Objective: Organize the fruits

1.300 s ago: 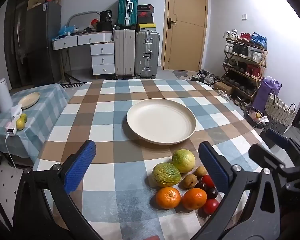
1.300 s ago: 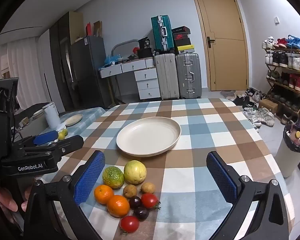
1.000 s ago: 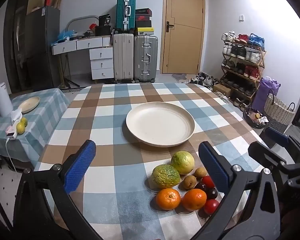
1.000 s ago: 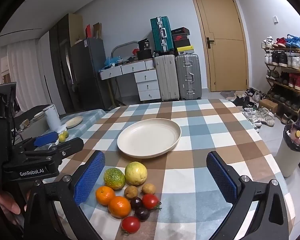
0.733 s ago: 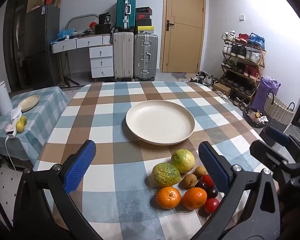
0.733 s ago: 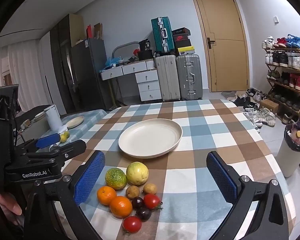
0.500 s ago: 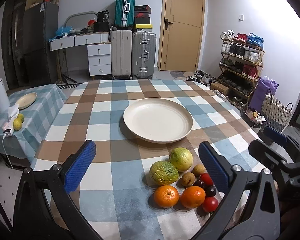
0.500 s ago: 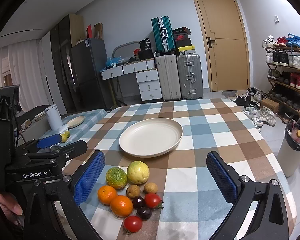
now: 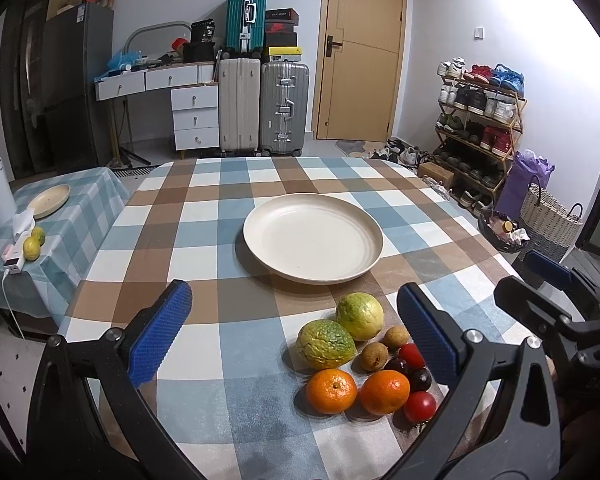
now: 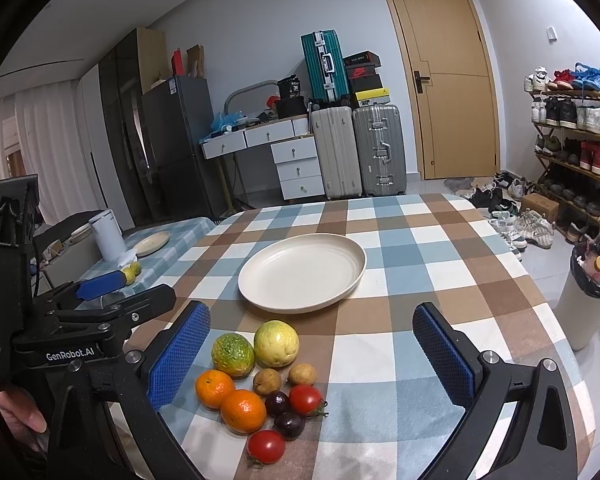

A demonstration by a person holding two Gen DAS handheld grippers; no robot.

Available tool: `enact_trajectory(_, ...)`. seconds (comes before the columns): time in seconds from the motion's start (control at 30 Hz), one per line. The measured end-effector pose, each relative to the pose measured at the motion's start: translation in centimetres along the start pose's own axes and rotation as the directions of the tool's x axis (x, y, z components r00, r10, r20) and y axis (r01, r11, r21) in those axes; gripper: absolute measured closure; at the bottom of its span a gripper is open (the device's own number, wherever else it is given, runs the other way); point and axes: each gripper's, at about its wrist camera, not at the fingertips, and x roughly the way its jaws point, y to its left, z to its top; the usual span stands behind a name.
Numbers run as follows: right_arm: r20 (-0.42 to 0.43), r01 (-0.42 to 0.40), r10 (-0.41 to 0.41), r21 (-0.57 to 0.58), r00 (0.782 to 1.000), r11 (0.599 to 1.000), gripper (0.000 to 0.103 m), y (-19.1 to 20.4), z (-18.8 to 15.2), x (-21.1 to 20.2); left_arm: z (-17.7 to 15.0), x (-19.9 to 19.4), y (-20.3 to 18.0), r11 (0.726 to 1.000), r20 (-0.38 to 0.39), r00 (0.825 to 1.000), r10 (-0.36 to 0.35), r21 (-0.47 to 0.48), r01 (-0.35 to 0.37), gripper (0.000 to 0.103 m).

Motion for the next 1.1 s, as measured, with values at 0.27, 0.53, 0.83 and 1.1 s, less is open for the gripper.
enact_trajectory(0.27,-0.004,-0.006,0.006,0.0,1.0,1.0,0.0,0.02,0.11,0.11,-0.1,0.02,0.01,1.0,-0.002,1.0,-0.009,-0.002,0.009,0.001)
enact_trajectory(0.53,-0.006,-0.001,0.001,0.01,1.0,1.0,0.0,-0.09,0.11,0.13,-0.27,-0.03,0.02,1.0,0.001,1.0,-0.006,-0.001,0.006,0.001)
enact_trajectory(0.83,-0.003,-0.025,0.025,0.018,1.0,1.0,0.0,-0.02,0.1,0.01,-0.38,0.11,0.16,1.0,-0.01,1.0,-0.012,-0.007,0.012,0.001)
enact_trajectory(1.1,-0.002,-0.029,0.029,0.016,1.0,0.999,0.0,0.2,0.0,0.04,-0.47,0.21,0.23,1.0,-0.016,1.0,-0.013,-0.009,0.013,0.001)
